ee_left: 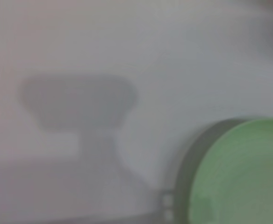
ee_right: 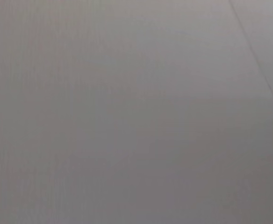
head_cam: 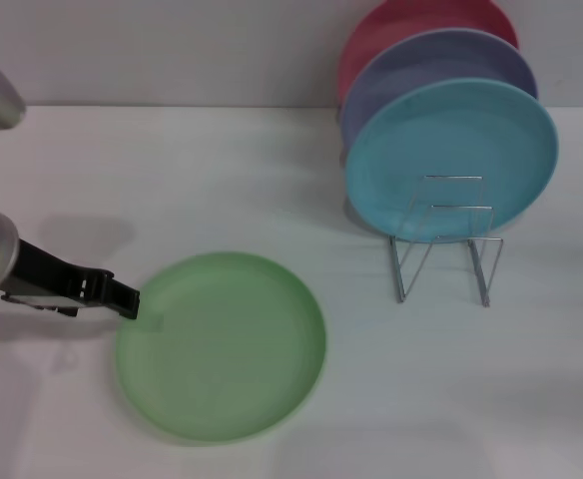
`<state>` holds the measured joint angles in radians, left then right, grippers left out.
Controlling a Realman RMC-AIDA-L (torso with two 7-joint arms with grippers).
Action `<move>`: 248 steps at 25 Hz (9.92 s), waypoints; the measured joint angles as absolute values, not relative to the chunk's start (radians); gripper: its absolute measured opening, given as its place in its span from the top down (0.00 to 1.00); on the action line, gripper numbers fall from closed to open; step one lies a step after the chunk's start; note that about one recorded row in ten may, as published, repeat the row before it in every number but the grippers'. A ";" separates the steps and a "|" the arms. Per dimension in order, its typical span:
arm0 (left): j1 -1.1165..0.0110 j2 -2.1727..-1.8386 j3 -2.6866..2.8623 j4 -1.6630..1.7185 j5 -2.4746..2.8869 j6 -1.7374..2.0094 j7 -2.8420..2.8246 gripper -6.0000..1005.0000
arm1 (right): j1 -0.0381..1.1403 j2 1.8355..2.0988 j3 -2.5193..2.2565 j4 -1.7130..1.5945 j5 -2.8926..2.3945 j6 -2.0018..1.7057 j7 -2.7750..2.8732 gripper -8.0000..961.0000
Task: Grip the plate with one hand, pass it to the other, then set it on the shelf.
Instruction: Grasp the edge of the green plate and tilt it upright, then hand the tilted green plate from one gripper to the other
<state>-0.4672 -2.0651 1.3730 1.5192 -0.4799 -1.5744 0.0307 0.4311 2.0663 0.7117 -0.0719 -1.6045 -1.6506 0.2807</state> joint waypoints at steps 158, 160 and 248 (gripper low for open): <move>-0.270 -2.065 1.744 1.202 -0.809 -0.018 0.408 0.96 | 0.411 2.062 0.700 -0.119 -1.614 -1.623 0.279 0.31; -0.261 -2.066 1.818 1.158 -0.810 0.133 0.401 0.96 | 0.411 2.062 0.699 -0.123 -1.614 -1.623 0.279 0.31; -0.118 -2.080 2.842 1.017 -1.489 1.305 0.766 0.96 | 0.523 2.066 -0.162 0.413 -1.658 -1.378 0.165 0.32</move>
<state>-0.1182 -2.0800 2.8420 1.0169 -1.4891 1.3046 0.7661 0.5231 2.0657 -0.1618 0.4132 -1.6576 -1.3785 0.1646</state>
